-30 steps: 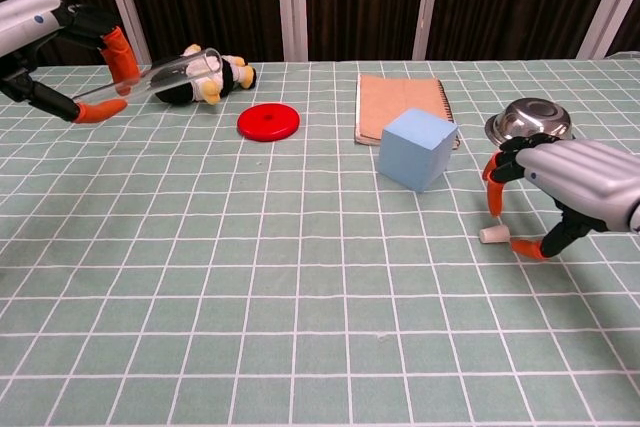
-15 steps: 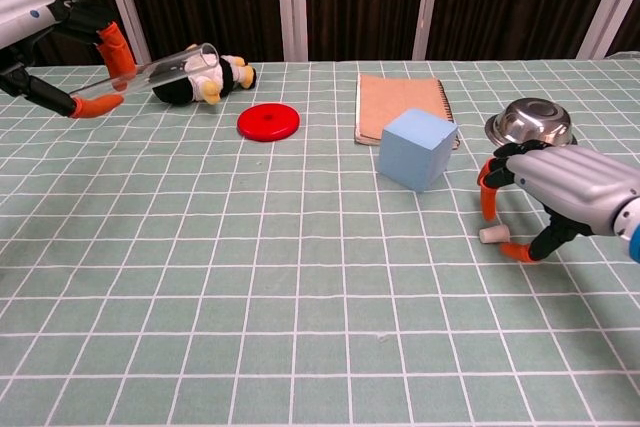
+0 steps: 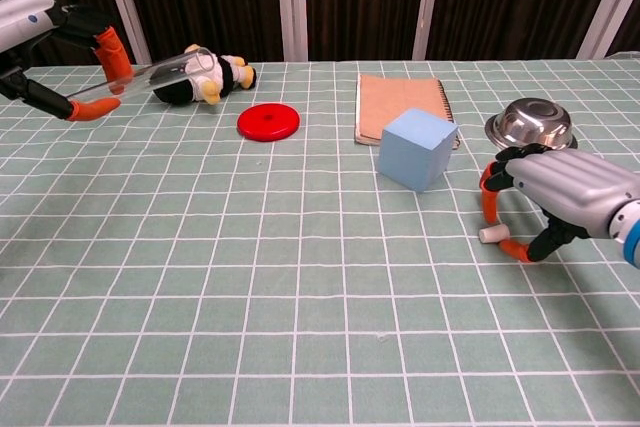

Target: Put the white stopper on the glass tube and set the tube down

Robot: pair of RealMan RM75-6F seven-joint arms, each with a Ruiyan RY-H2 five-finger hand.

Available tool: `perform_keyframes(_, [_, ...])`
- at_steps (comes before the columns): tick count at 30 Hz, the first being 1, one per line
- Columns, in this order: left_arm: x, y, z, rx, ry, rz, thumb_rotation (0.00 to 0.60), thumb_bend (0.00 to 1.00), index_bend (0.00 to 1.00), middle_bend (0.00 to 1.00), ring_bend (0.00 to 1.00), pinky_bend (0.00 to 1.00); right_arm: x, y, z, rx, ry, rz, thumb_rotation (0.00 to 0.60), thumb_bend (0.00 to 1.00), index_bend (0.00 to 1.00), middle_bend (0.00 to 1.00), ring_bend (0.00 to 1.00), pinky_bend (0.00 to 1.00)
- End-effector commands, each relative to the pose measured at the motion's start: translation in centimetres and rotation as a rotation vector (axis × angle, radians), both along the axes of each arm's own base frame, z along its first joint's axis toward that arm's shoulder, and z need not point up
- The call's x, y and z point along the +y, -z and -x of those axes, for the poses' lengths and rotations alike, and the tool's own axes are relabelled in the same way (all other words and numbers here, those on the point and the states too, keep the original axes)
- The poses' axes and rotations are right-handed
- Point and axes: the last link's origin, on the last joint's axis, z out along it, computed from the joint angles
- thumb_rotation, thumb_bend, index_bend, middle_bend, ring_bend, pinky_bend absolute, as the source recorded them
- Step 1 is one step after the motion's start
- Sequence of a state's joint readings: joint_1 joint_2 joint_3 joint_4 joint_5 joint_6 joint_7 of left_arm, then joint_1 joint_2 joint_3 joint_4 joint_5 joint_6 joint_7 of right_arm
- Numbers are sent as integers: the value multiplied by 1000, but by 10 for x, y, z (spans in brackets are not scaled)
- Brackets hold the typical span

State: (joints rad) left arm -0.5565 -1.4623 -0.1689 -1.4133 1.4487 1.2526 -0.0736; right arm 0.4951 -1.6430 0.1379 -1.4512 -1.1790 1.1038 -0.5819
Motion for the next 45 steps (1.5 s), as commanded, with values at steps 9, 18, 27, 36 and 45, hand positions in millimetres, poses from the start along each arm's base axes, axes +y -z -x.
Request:
perform_keyframes(9, [1, -4, 6, 4, -8, -2, 600, 566, 561, 498, 81, 0, 1, 5, -3, 4, -8, -1, 600, 436, 552, 232, 57, 0])
perform_keyframes(18, [0, -4, 7, 0, -13, 1, 600, 566, 561, 498, 81, 0, -2, 0, -12, -20, -32, 41, 600, 445, 561, 232, 56, 0])
perform_keyframes(27, [-4, 21, -9, -63, -70, 53, 600, 572, 561, 498, 81, 0, -21, -43, -39, -79, -156, 207, 600, 444, 561, 232, 56, 0])
perform_keyframes(36, [-4, 65, -43, -163, -194, 57, 600, 585, 564, 502, 87, 0, -41, -79, -67, -39, -319, 365, 600, 445, 561, 232, 56, 0])
perform_keyframes(45, [-4, 86, -64, -225, -238, 40, 600, 585, 564, 504, 91, 0, -49, -77, -89, -15, -425, 387, 600, 445, 561, 232, 56, 0])
